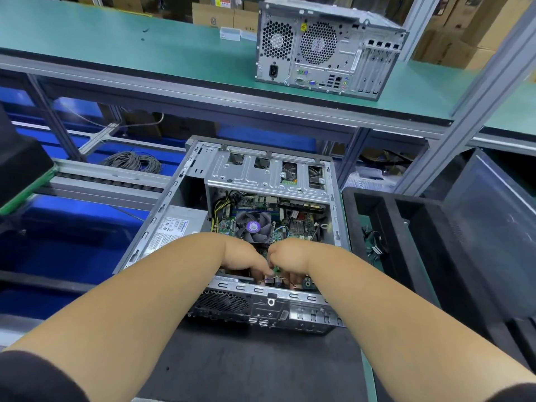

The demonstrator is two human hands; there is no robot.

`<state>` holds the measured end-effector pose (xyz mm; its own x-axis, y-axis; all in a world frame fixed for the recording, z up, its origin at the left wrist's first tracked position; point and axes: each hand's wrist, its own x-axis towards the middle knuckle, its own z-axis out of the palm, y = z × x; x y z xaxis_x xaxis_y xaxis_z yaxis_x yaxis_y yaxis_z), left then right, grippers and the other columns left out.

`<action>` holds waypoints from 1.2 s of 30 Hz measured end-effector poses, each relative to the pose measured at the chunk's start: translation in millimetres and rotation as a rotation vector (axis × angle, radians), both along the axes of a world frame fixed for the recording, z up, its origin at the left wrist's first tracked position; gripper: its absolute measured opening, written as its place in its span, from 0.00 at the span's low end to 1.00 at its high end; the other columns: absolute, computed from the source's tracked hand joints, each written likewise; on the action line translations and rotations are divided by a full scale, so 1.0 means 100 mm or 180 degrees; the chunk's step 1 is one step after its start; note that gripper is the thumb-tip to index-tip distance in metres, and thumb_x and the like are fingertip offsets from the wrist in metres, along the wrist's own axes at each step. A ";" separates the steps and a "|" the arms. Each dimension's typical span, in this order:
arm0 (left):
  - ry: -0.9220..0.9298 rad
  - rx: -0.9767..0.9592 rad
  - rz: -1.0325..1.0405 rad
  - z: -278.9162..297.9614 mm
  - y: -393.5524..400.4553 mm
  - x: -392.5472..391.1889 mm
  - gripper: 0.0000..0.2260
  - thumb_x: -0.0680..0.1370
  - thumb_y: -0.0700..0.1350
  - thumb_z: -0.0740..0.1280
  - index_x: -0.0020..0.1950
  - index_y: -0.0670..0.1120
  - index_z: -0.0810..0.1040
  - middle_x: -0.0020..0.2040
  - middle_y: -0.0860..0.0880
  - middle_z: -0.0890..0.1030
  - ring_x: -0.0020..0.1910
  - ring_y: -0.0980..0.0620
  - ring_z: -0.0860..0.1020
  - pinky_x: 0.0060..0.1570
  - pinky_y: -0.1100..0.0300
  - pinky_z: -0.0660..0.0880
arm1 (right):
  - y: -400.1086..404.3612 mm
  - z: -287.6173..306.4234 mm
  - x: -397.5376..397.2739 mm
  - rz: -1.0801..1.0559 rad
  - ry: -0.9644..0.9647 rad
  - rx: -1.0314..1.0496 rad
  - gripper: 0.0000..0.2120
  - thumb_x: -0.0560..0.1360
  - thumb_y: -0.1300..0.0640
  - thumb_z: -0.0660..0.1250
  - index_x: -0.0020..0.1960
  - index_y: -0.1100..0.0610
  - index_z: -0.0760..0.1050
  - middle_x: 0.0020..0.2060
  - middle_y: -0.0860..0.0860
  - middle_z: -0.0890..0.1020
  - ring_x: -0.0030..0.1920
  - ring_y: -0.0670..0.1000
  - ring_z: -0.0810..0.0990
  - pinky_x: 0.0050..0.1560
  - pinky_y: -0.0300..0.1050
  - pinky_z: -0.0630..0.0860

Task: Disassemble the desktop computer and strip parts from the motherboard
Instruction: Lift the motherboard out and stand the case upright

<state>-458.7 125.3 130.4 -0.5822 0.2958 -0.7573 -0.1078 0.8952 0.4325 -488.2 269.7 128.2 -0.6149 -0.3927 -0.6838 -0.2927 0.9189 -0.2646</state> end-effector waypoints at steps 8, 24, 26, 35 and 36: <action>0.0270 -0.0569 -0.0490 -0.04 0.05 -0.01 0.20 0.75 0.65 0.64 0.51 0.49 0.80 0.51 0.50 0.78 0.49 0.51 0.74 0.55 0.56 0.67 | -0.05 -0.08 0.09 0.1522 0.1325 0.0548 0.06 0.74 0.52 0.66 0.47 0.50 0.70 0.35 0.46 0.72 0.40 0.53 0.74 0.32 0.42 0.66; 0.1012 -0.1493 -0.0638 0.22 0.01 0.17 0.18 0.81 0.53 0.61 0.58 0.39 0.79 0.54 0.42 0.80 0.55 0.44 0.77 0.54 0.55 0.71 | 0.03 0.11 0.18 0.1444 0.1700 0.0066 0.09 0.78 0.49 0.64 0.51 0.55 0.75 0.50 0.51 0.77 0.49 0.55 0.78 0.50 0.53 0.78; 0.1117 -0.1593 -0.0673 0.22 0.00 0.19 0.15 0.81 0.50 0.62 0.58 0.41 0.79 0.51 0.44 0.80 0.51 0.45 0.77 0.50 0.56 0.72 | 0.05 0.10 0.19 0.1355 0.1764 -0.0046 0.12 0.80 0.47 0.63 0.55 0.55 0.75 0.53 0.51 0.74 0.52 0.55 0.77 0.50 0.53 0.77; 0.2277 -0.1995 -0.0877 0.23 -0.15 0.21 0.17 0.73 0.46 0.70 0.59 0.48 0.72 0.57 0.48 0.74 0.55 0.47 0.76 0.50 0.54 0.69 | 0.17 0.12 0.22 0.0772 0.2048 -0.0658 0.14 0.83 0.47 0.57 0.57 0.58 0.71 0.53 0.55 0.75 0.53 0.58 0.75 0.50 0.53 0.72; 0.2482 -0.2124 -0.1013 0.24 -0.17 0.21 0.18 0.73 0.46 0.70 0.61 0.49 0.71 0.57 0.49 0.74 0.56 0.47 0.76 0.53 0.53 0.68 | 0.17 0.13 0.22 0.0691 0.2090 -0.0723 0.14 0.83 0.47 0.57 0.56 0.58 0.71 0.53 0.55 0.75 0.53 0.58 0.75 0.50 0.53 0.72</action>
